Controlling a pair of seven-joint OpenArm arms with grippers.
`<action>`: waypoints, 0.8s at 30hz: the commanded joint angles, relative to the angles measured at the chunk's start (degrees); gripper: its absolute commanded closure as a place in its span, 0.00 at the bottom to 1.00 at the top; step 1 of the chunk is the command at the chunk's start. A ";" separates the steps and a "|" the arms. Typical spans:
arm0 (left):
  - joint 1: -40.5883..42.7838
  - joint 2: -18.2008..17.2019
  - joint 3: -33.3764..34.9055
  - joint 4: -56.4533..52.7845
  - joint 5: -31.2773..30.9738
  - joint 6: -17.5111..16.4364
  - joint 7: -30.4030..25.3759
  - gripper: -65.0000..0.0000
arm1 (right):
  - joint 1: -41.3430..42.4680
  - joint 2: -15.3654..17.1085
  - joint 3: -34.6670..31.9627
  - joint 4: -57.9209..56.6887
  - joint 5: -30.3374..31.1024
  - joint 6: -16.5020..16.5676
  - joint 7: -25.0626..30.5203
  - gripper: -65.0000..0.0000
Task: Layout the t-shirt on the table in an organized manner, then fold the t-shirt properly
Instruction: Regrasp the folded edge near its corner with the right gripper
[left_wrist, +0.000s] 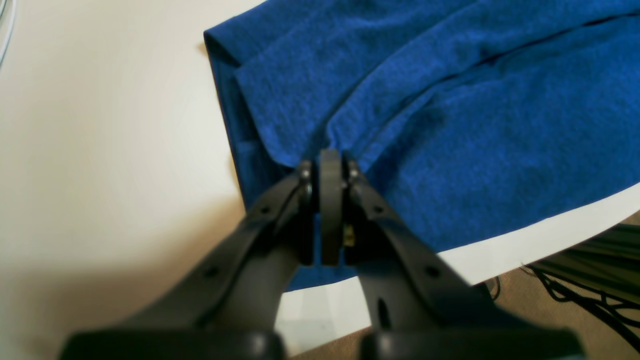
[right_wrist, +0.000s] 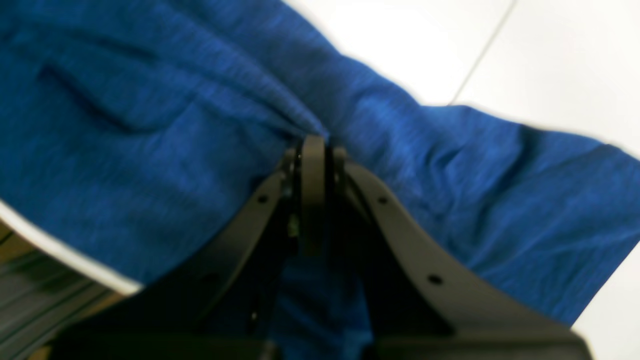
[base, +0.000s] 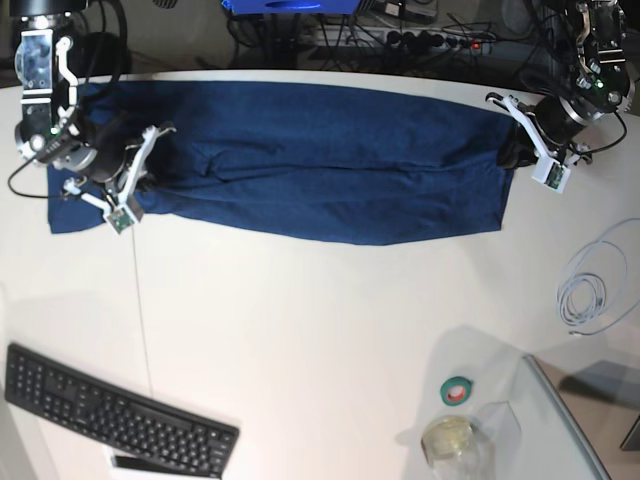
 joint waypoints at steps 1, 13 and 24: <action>-0.12 -0.81 -0.48 0.84 -0.83 -0.30 -1.08 1.00 | -0.04 0.49 0.27 1.76 0.53 0.11 1.00 0.98; -2.14 -0.98 -0.48 0.84 -0.83 -0.30 -0.99 1.00 | -4.09 0.40 0.27 3.96 0.62 0.11 1.00 0.98; -3.37 -2.83 -0.48 1.99 -1.27 -0.30 -0.99 1.00 | -4.97 0.40 0.45 5.28 0.71 0.11 1.26 0.98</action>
